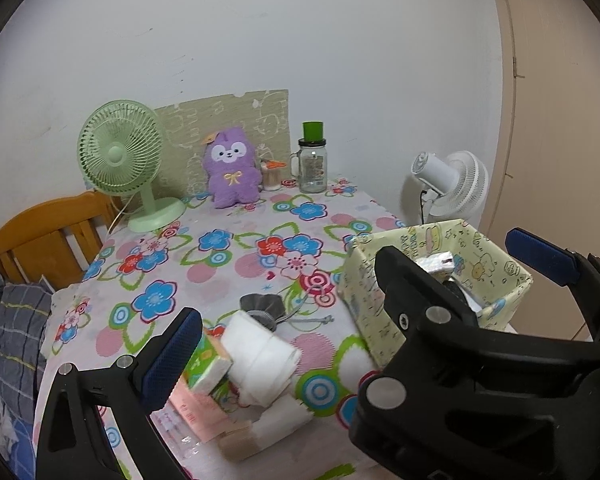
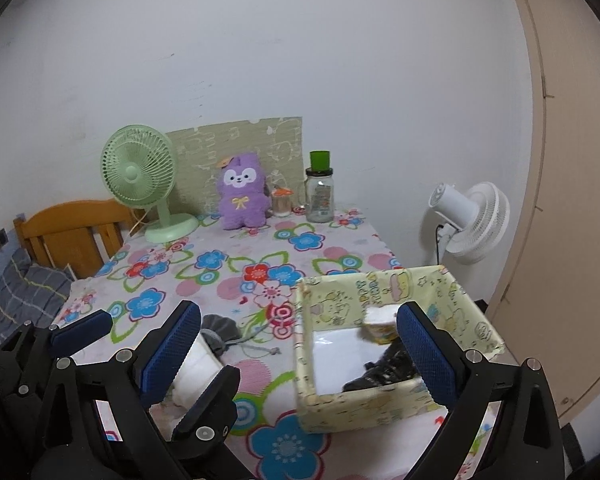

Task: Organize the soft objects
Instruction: 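Move both open tools back over the remaining table items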

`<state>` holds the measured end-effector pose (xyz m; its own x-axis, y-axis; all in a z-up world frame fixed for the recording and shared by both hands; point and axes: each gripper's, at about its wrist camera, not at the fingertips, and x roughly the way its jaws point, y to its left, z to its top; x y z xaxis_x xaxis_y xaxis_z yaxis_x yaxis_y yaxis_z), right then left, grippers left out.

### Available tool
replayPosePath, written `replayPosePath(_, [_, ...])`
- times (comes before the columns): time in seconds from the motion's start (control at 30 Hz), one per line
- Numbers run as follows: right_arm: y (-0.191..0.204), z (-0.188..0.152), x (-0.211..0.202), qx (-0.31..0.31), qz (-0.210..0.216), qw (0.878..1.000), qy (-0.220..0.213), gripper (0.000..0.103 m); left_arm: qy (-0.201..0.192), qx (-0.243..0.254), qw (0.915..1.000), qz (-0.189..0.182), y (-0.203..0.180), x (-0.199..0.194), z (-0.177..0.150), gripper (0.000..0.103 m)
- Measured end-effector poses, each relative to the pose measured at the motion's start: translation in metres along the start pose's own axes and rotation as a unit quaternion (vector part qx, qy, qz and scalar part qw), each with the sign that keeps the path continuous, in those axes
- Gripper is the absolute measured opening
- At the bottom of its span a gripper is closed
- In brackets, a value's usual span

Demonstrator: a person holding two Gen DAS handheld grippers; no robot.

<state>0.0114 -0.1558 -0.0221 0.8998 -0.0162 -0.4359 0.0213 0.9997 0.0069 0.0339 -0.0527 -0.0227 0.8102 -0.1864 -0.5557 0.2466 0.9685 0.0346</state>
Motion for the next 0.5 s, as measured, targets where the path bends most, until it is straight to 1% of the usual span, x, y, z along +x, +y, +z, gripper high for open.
replayPosePath(0.23, [0.02,-0.009,0.004,-0.006,0.013,1.0,0.007,0.1,-0.003,-0.006,0.9999,0.011,0.017,-0.001,-0.011,0.103])
replayPosePath(0.4, [0.031,-0.016,0.012,-0.006,0.022,1.0,0.018,0.1,0.01,-0.011,0.9998,0.016,0.029,0.004,-0.02,0.103])
replayPosePath(0.5, [0.037,-0.021,0.015,-0.008,0.027,0.999,0.022,0.1,0.01,-0.014,0.9997,0.018,0.035,0.006,-0.025,0.103])
